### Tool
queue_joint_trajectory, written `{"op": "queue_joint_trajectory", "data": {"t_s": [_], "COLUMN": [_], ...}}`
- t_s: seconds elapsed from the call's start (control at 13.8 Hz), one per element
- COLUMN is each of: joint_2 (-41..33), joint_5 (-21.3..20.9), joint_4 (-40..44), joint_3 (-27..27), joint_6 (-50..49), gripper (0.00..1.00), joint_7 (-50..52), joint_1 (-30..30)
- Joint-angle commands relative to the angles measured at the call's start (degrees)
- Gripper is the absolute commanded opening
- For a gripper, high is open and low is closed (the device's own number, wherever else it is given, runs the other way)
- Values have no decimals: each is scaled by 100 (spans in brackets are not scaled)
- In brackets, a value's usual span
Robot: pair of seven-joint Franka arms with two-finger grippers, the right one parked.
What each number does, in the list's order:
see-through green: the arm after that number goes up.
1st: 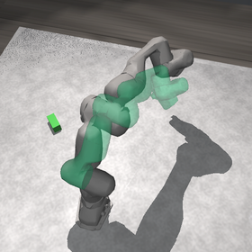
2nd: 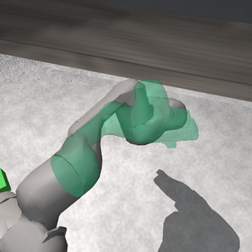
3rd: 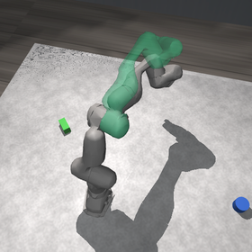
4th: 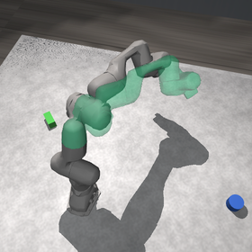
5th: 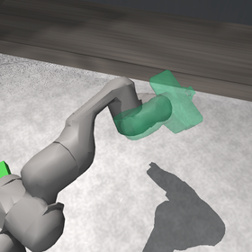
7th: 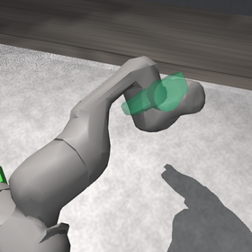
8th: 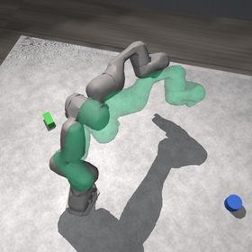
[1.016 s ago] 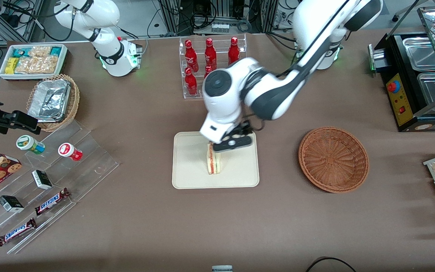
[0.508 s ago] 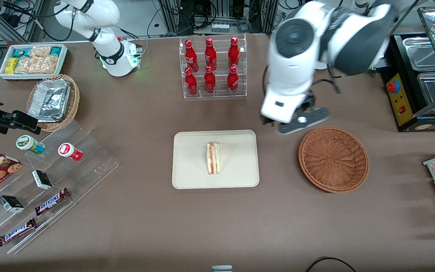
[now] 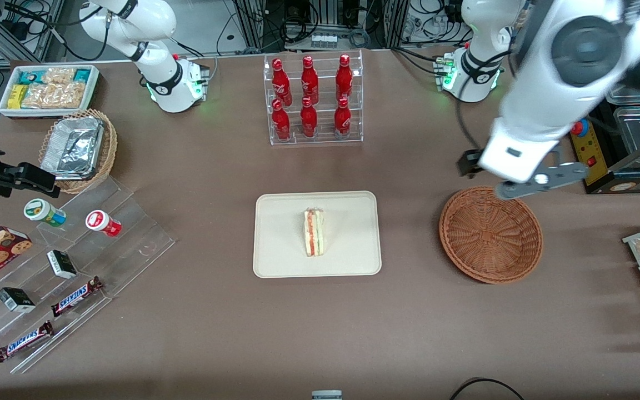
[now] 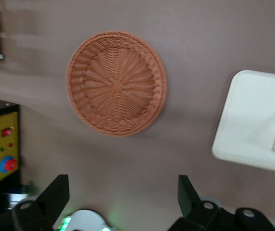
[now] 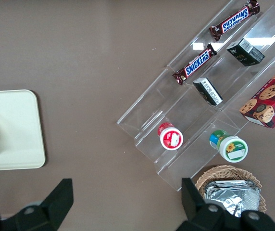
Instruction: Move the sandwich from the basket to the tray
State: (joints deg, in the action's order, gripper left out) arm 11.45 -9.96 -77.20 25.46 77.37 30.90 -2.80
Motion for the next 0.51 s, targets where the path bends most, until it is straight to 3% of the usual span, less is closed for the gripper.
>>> {"op": "queue_joint_trajectory", "data": {"t_s": [0.0, 0.44], "joint_2": [-459, -1223], "joint_5": [370, 968], "joint_4": [-251, -910], "joint_3": [-574, -2376], "joint_6": [-160, -178], "gripper": [99, 99], "joint_7": [-847, -2832], "joint_1": [-37, 403]}}
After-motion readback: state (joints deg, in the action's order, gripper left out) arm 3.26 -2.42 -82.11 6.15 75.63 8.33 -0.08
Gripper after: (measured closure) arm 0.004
